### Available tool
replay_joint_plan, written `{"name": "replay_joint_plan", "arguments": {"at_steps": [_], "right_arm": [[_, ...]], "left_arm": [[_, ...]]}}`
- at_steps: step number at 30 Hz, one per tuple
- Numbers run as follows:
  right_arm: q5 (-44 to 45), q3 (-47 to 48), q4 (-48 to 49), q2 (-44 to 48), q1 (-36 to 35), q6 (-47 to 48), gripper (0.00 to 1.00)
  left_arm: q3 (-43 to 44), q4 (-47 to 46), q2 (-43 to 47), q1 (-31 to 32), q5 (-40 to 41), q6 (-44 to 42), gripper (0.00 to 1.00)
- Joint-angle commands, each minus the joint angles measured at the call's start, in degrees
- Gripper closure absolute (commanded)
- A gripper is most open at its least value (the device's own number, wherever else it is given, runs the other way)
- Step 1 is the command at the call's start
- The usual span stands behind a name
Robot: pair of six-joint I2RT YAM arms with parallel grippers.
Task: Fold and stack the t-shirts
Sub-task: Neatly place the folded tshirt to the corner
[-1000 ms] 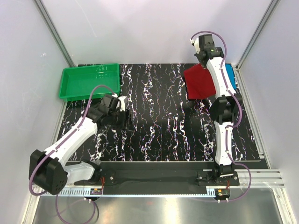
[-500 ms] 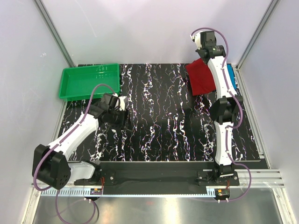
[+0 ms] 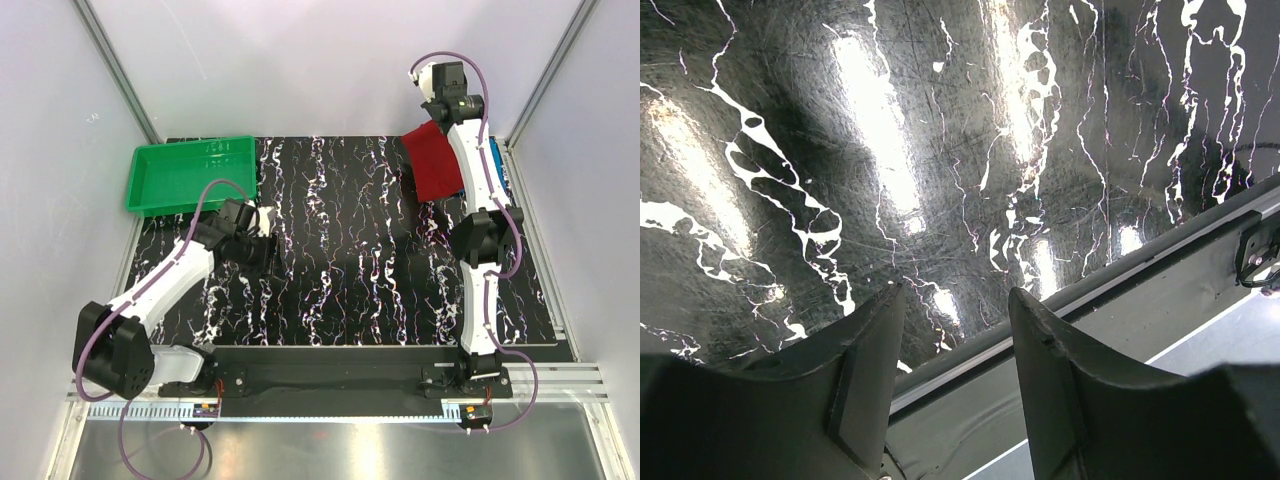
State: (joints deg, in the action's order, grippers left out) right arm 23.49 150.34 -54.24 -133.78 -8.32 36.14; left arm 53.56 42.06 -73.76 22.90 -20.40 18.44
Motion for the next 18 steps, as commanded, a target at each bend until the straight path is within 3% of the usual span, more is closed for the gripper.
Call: {"name": "replay_joint_plan", "arguments": {"at_steps": [1, 18], "right_arm": [[2.1, 3.1, 3.7, 4.8, 0.7, 3.2, 1.0], [0.2, 2.6, 9.1, 2.4, 3.0, 5.3, 1.0]], "left_arm": [[2.1, -2.3, -0.4, -0.3, -1.9, -0.3, 0.49], [3.3, -1.7, -2.5, -0.6, -2.4, -0.3, 0.5]]}}
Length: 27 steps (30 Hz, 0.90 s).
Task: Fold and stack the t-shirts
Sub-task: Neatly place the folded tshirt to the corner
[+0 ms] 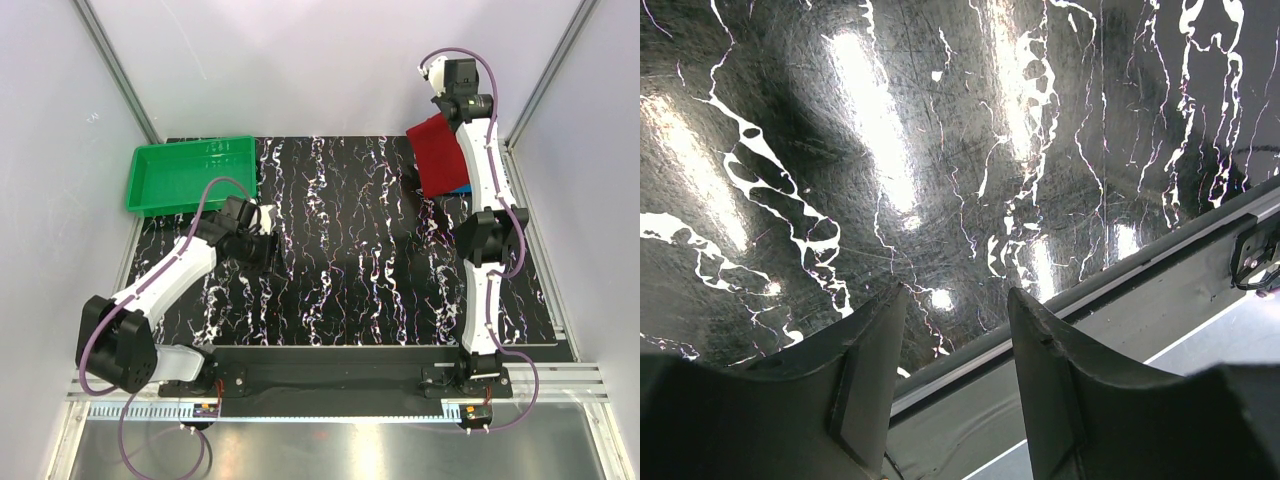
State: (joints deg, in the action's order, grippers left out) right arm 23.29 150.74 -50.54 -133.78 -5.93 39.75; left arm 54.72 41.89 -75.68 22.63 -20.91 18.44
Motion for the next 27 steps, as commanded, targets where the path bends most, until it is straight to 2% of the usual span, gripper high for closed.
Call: {"name": "replay_joint_plan", "arguments": {"at_steps": [1, 27], "right_arm": [[0.4, 2.4, 5.7, 2.0, 0.8, 2.2, 1.0], [-4.2, 0.8, 10.5, -4.6, 4.8, 2.3, 1.0]], "left_arm": [[2.1, -1.5, -0.5, -0.3, -1.9, -0.2, 0.5], [2.8, 0.3, -2.5, -0.4, -1.2, -1.3, 0.5]]}}
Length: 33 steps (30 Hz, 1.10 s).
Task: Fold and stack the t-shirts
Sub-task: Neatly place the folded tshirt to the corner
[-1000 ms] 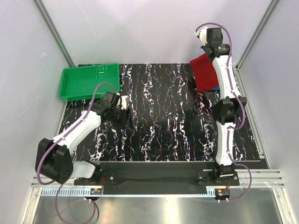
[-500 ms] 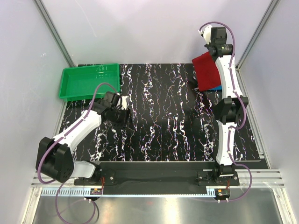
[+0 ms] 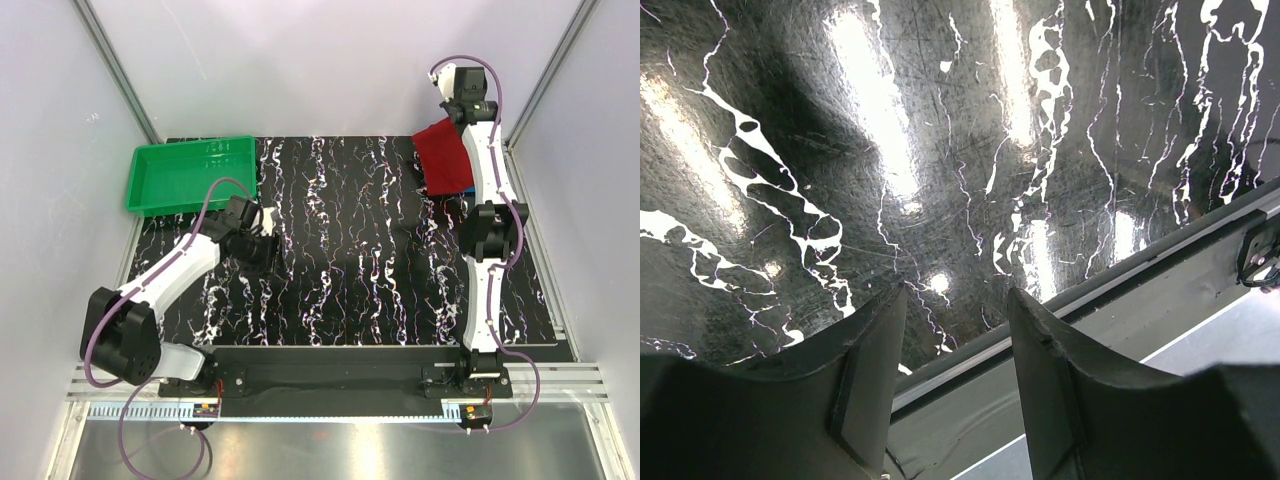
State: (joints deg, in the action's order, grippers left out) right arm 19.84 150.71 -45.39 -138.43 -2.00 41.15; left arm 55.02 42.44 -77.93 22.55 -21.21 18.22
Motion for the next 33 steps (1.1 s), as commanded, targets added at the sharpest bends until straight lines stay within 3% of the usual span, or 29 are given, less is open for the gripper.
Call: {"name": "replay_joint_plan", "arguments": {"at_steps": [1, 14, 18, 20, 23, 28, 33], "right_arm": [[-1.2, 0.5, 5.8, -0.1, 1.2, 0.8, 1.0], [-5.5, 0.5, 13.2, -6.6, 5.5, 0.2, 1.0], [-3.9, -2.3, 21.4, -9.0, 6.6, 1.8, 1.0], [-0.6, -3.1, 25.3, -11.6, 7.6, 3.6, 0.55], [-0.1, -1.9, 33.4, -14.8, 9.3, 7.2, 0.01], [-1.6, 3.7, 31.3, -12.4, 9.6, -1.1, 0.0], [-2.9, -7.1, 22.9, 3.5, 4.6, -14.3, 0.0]], "left_arm": [[2.4, -0.3, -0.3, -0.3, -0.8, -1.2, 0.5], [3.7, 1.1, -4.6, -0.3, 0.7, -2.1, 0.51], [4.9, 2.3, -5.5, -0.3, 2.0, -2.3, 0.51], [5.1, 3.7, -5.0, -0.3, 3.1, -2.3, 0.51], [5.8, 6.5, -2.7, -0.3, 4.8, -2.2, 0.51], [6.6, 9.9, 2.3, 0.0, 7.7, 0.7, 0.51], [6.8, 10.0, 7.7, 0.9, 5.7, 8.0, 0.51]]}}
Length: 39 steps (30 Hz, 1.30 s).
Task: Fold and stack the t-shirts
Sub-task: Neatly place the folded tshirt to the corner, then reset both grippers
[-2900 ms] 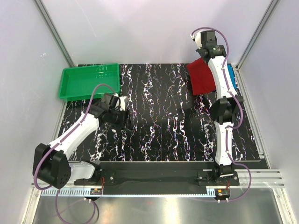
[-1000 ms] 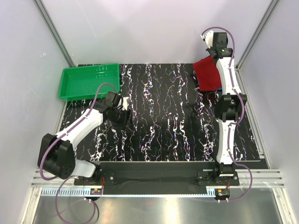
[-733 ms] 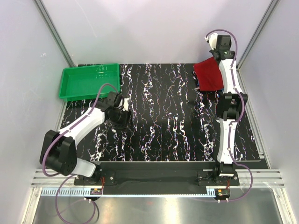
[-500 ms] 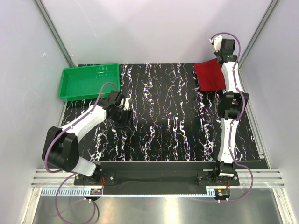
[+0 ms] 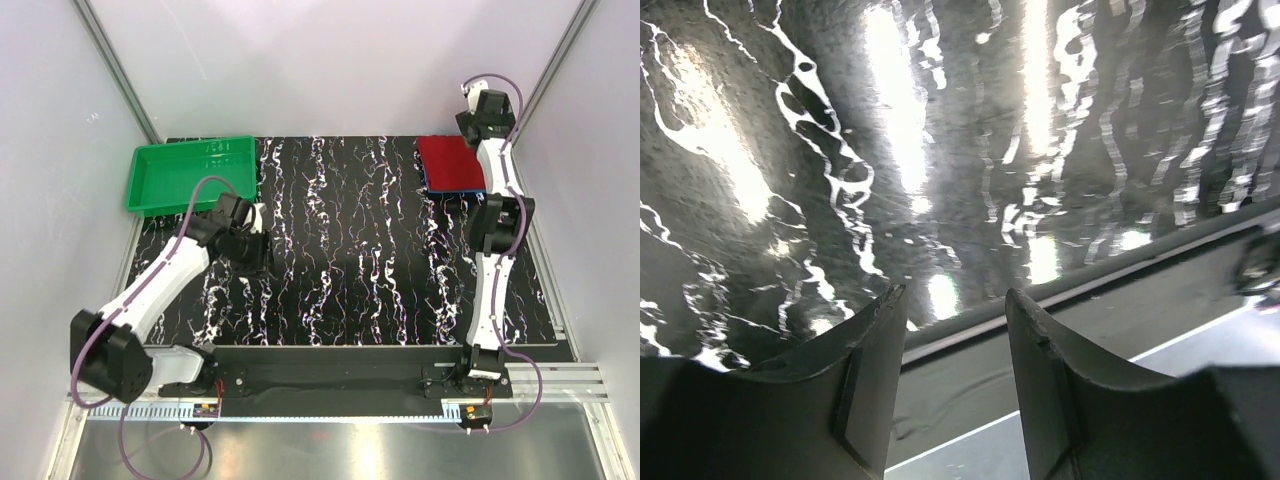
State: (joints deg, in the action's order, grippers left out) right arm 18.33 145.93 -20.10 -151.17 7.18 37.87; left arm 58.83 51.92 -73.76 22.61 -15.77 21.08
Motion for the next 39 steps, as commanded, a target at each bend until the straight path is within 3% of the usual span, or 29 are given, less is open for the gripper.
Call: {"name": "replay_joint_plan", "arguments": {"at_steps": [1, 3, 7, 10, 12, 16, 18, 20, 24, 25, 30, 33, 37, 38, 39], "right_arm": [[-2.6, -4.1, -4.2, 18.4, -5.5, -13.6, 0.0], [-5.6, -10.4, -9.3, 22.8, -6.9, -19.8, 0.0], [-15.2, -21.4, -16.2, 34.0, -16.6, -27.1, 0.0], [-26.5, -37.8, -15.6, 42.6, -21.4, -37.5, 0.0], [-33.0, -46.0, -9.6, 50.5, -23.6, -47.8, 0.0], [-43.4, -77.4, 9.9, 66.9, -25.0, -70.9, 0.0], [-45.5, -86.9, 18.7, 77.0, -25.1, -83.9, 0.0], [-46.4, -98.6, 22.2, 83.3, -25.2, -90.0, 0.0], [-45.9, -110.1, 11.9, 99.4, -25.1, -87.9, 0.0], [-45.3, -114.4, 9.9, 101.8, -25.1, -88.1, 0.0], [-46.4, -130.9, 3.8, 116.1, -25.1, -98.6, 0.0], [-47.9, -136.4, 4.2, 125.4, -25.1, -106.1, 0.0], [-47.6, -142.7, 5.4, 137.5, -25.0, -111.7, 0.0], [-47.8, -143.2, 5.7, 141.1, -25.1, -113.6, 0.0], [-48.9, -143.8, 5.9, 142.9, -25.1, -114.1, 0.0]], "left_arm": [[3.2, 0.2, 4.1, 0.9, -0.1, 6.3, 0.51], [3.0, -1.7, 5.7, 1.2, -0.8, 8.6, 0.51], [-3.1, -9.3, 12.8, 1.2, -2.2, 18.4, 0.44], [-12.8, -17.9, 21.8, 1.2, -3.4, 27.8, 0.38], [-21.8, -26.2, 28.3, 1.3, -5.2, 35.0, 0.36], [-34.5, -39.7, 36.7, 1.9, -6.8, 44.4, 0.29], [-38.5, -41.5, 40.5, 3.1, -5.3, 46.8, 0.28], [-40.6, -42.9, 42.5, 4.2, -3.1, 47.2, 0.26], [-45.9, -50.3, 45.5, 5.9, -3.7, 49.1, 0.23], [-47.6, -55.9, 46.3, 6.0, -4.7, 50.3, 0.23], [-62.7, -71.9, 54.5, 7.0, -8.5, 63.2, 0.23], [-67.5, -71.0, 65.7, 7.0, -8.6, 67.5, 0.22], [-67.4, -57.1, 81.6, 7.0, -7.3, 67.5, 0.16], [-67.4, -59.2, 81.5, 7.0, -8.6, 68.6, 0.14], [-67.6, -69.4, 79.9, 7.0, -9.5, 69.2, 0.11]]}}
